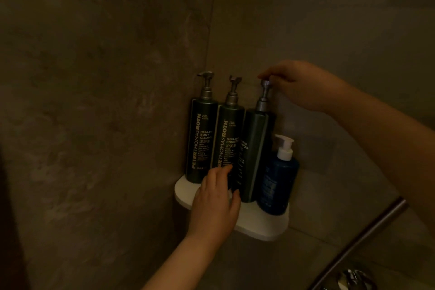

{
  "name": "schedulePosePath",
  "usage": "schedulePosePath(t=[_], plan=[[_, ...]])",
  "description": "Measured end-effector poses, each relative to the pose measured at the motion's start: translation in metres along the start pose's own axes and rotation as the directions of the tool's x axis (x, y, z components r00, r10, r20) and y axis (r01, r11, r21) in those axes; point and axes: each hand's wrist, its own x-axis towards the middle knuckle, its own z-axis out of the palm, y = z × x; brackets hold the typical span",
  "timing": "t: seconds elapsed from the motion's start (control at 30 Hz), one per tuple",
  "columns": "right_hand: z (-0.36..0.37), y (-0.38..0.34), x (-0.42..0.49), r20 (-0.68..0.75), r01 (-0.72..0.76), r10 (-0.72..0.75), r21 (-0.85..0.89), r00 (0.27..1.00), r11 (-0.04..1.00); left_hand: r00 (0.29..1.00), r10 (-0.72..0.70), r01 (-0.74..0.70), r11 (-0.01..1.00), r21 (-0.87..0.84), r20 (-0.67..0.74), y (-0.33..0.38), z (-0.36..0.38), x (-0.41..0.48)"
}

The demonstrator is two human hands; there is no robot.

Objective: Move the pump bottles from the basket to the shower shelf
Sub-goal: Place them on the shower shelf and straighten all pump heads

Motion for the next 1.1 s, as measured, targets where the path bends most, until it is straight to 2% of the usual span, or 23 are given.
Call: schedulePosePath(t=[0.2, 0.4, 0.8, 1.1], plan=[[-0.007, -0.002, -0.004, 0.046, -0.022, 0.018, 0.084, 0.999, 0.996, 0.999, -0.026, 0.031, 0.995, -0.095, 0.046, 0.006, 0.002, -0.004], [-0.013, -0.009, -0.01, 0.021, 0.055, -0.058, 0.113, 0.998, 0.992, 0.994, -0.079, 0.091, 0.982, -0.166, 0.074, 0.014, -0.001, -0.006], [-0.023, -0.006, -0.02, 0.039, 0.134, -0.153, 0.312, 0.987, 0.941, 0.988, -0.129, 0.14, 0.979, -0.15, 0.081, 0.018, -0.007, -0.005], [-0.028, -0.008, -0.026, 0.071, 0.137, -0.19, 0.457, 0.979, 0.879, 0.99, -0.08, 0.098, 0.981, -0.166, 0.112, 0.017, -0.009, -0.005]])
